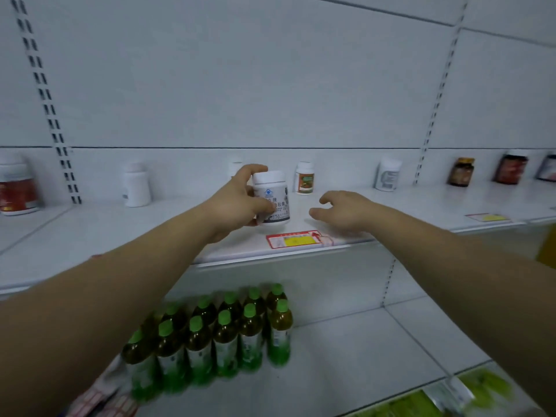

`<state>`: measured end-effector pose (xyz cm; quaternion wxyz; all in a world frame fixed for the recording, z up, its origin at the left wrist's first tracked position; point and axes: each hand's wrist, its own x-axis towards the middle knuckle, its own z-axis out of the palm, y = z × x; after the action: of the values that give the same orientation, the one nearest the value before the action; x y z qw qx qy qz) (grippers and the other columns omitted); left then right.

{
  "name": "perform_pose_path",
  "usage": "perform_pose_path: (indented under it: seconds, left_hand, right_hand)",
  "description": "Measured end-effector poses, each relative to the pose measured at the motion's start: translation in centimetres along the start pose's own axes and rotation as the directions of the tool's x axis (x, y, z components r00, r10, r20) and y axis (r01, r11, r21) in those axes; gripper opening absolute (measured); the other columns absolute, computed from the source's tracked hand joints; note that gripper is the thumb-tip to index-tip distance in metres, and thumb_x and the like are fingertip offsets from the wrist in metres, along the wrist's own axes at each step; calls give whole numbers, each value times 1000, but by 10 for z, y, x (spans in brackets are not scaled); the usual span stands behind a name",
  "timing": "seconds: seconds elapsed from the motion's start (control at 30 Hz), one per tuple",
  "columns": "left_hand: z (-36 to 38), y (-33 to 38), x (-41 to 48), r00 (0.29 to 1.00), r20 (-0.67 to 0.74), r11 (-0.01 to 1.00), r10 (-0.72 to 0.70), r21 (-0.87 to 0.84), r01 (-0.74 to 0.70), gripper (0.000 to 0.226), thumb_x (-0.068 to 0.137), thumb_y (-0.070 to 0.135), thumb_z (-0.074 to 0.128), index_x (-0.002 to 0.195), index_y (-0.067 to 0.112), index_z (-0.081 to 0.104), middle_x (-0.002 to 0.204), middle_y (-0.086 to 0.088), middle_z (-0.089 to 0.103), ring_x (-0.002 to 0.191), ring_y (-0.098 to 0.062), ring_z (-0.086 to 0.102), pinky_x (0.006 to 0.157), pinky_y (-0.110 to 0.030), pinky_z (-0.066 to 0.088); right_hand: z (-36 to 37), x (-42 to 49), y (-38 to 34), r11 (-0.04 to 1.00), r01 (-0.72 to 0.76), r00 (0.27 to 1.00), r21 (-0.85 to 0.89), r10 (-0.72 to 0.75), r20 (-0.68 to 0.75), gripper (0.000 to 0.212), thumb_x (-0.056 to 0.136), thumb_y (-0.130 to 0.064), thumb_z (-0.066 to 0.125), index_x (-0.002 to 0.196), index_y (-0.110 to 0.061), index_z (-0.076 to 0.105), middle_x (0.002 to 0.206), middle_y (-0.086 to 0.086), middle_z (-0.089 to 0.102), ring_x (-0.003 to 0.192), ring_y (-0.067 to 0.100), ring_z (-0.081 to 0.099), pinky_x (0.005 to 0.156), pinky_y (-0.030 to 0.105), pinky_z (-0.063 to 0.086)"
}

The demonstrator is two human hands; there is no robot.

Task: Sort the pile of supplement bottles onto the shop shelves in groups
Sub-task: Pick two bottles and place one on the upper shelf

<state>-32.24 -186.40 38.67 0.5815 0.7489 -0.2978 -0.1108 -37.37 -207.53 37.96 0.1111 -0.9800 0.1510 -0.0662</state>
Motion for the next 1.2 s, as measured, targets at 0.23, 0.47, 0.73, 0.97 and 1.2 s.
perform_pose_path:
  seconds: [0.23,0.47,0.73,0.97,1.2]
  left_hand:
    - [78,18,67,990,138,989,29,139,-49,66,81,-1,67,129,29,33,105,-6,52,93,-24,60,79,-40,58]
    - [138,25,138,971,231,970,67,215,-118,66,81,5,69,129,31,32,100,-1,52,95,-25,60,80,-43,58]
    - [202,28,188,954,289,937,73,308,-165,69,84,7,67,137,29,27,107,2,48,96,-19,57,85,-32,51]
    - [272,38,218,976,182,863,120,467,-193,72,83,13,69,136,27,23,112,-2,50,91,-18,57,75,-27,47]
    - [318,43,246,979,31,716,200,678,-168,72,81,28,73,139,28,32,132,-5,45,111,-20,47,91,-28,38]
  right_hand:
    - [-19,11,96,981,-175,979,-81,182,90,68,96,-59,34,146,-13,37,153,6,34,137,25,34,109,34,27]
    - [-28,42,169,952,-278,942,-132,297,155,76,94,-67,26,151,-18,26,158,4,23,143,23,25,117,40,18]
    - [-39,80,242,939,-277,929,-205,316,191,82,85,-79,18,152,-32,16,161,5,14,146,26,17,118,48,12]
    - [-60,114,316,967,-109,947,-230,171,272,87,83,-82,20,153,-31,13,161,0,11,147,23,16,118,47,11]
    - [-65,134,368,976,156,940,-152,-99,327,83,84,-79,22,152,-34,13,161,3,12,147,23,15,119,48,13]
